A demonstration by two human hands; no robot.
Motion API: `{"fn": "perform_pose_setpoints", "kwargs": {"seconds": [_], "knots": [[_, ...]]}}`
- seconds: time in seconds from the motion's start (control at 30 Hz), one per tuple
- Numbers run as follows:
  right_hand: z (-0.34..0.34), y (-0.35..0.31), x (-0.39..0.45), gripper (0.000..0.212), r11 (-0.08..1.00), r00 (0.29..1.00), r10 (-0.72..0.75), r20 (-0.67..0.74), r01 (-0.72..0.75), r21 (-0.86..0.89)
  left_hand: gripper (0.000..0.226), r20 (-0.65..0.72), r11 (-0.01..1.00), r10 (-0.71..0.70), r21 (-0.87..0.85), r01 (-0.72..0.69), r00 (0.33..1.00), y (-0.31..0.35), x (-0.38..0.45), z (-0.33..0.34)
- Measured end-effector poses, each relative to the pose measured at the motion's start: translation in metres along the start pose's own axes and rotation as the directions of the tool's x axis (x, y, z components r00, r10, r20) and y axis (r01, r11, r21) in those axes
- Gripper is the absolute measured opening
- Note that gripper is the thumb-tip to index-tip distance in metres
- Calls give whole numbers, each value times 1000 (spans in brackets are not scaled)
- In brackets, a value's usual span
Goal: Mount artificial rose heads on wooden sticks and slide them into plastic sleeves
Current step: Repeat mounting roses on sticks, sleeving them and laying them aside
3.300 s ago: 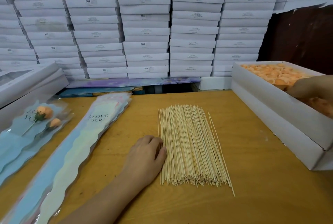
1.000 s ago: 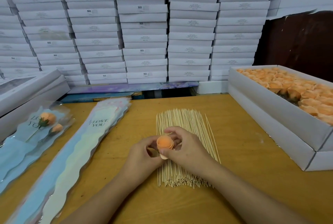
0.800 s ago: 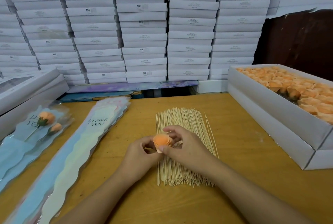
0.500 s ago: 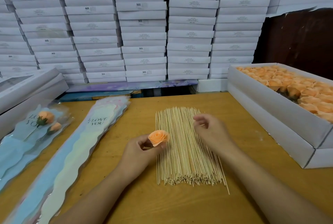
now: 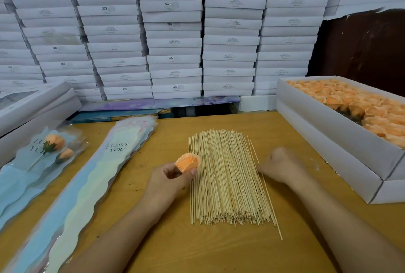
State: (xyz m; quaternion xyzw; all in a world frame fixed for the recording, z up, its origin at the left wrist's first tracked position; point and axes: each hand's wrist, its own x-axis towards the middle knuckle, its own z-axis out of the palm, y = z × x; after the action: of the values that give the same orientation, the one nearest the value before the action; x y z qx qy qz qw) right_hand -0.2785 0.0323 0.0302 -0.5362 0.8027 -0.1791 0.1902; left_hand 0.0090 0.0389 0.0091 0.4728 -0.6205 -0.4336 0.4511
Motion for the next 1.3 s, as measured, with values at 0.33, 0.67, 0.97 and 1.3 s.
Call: {"fn": "perform_pose_setpoints", "kwargs": {"seconds": [0.33,0.67,0.97,1.3], "knots": [[-3,-11,0,21,986,1000,-12,1,12,-165,2,-8,1000,-14,-24,14,1000,1,-1,0],[-14,-12,-9,28,989,999,33,-3,-33,-145,5,-23,992,-84,-96,82,996,3,0,-1],[-21,-13,-16,17,976,992,-126,-18,127,178,39,72,813,-253,-524,253,965,6,13,-10],[-11,-28,-37,28,877,914,-397,82,351,328,40,88,595,-311,-759,266,946,13,28,-23]]}}
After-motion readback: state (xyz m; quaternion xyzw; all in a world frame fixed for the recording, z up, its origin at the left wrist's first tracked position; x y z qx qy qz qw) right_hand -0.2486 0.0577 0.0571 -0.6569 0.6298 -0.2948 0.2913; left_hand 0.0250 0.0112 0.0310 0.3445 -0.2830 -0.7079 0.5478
